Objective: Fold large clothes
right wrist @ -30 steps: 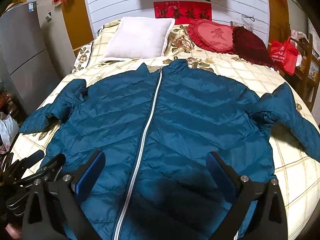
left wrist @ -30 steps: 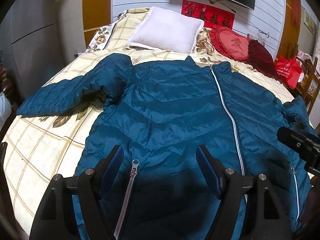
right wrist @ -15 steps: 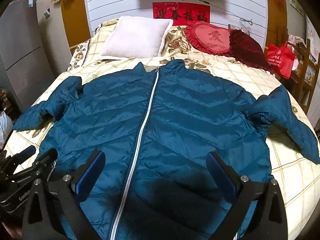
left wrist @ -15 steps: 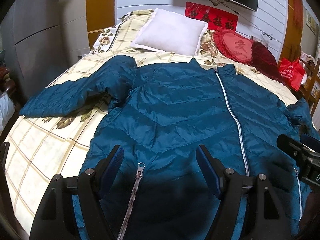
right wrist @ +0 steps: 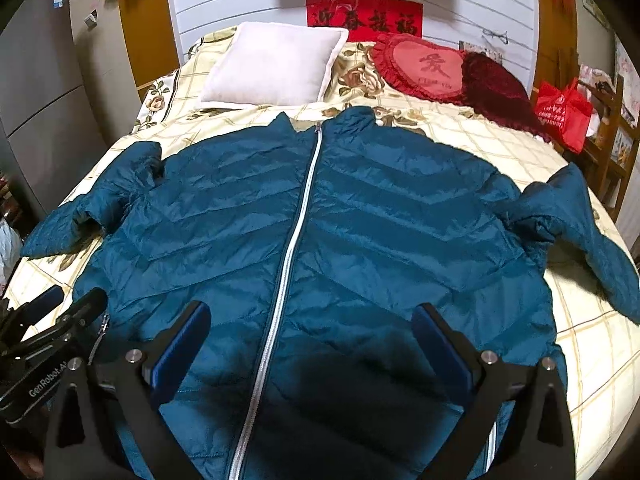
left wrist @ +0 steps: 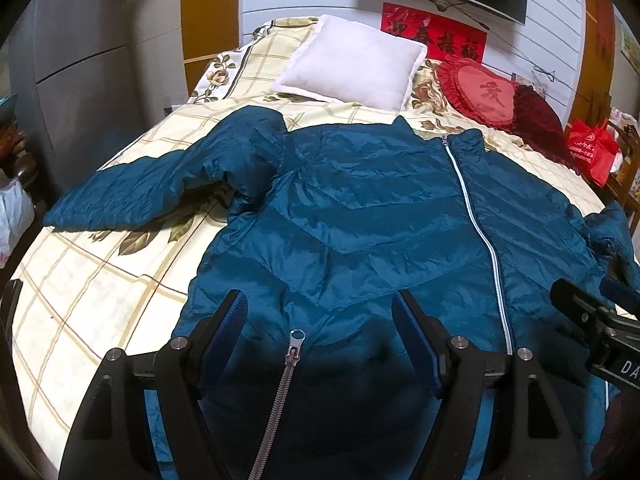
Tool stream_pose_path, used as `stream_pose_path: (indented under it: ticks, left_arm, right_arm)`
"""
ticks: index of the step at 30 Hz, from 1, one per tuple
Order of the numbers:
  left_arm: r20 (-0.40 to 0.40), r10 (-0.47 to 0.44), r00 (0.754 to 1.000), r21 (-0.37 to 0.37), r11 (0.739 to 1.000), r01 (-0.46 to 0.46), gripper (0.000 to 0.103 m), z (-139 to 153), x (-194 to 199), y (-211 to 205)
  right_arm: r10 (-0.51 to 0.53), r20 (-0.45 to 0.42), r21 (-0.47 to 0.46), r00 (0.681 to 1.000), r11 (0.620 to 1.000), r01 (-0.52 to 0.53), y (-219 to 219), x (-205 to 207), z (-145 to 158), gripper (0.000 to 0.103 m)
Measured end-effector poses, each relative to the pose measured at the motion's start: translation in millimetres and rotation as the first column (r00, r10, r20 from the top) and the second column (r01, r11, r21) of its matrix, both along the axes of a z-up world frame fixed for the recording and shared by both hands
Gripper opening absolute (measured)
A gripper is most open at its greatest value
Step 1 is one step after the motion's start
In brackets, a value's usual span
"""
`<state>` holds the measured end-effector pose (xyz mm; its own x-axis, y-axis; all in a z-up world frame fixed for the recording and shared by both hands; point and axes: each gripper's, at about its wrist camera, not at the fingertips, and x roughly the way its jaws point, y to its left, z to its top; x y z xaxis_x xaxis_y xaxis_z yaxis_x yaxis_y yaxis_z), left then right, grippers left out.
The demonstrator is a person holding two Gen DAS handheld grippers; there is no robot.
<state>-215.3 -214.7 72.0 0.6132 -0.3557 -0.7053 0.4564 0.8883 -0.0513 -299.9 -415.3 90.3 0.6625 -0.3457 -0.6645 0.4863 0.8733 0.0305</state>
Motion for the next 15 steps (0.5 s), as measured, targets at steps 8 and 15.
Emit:
stream_pose_path:
  ticks: [8, 15]
  left_arm:
    - [-0.003, 0.006, 1.000, 0.003, 1.000, -0.006, 0.068, -1.3, 3.2, 1.4]
    - [-0.007, 0.023, 1.000, 0.002, 1.000, -0.023, 0.068, -2.0, 9.4, 5.3]
  right_arm:
    - [0.011, 0.023, 0.044, 1.000, 0.999, -0.012, -1.1, 11.0, 8.7, 0.102]
    - [0.005, 0.056, 0.045, 0.998, 0.999, -0.007, -0.9, 25.9, 21.1, 0.102]
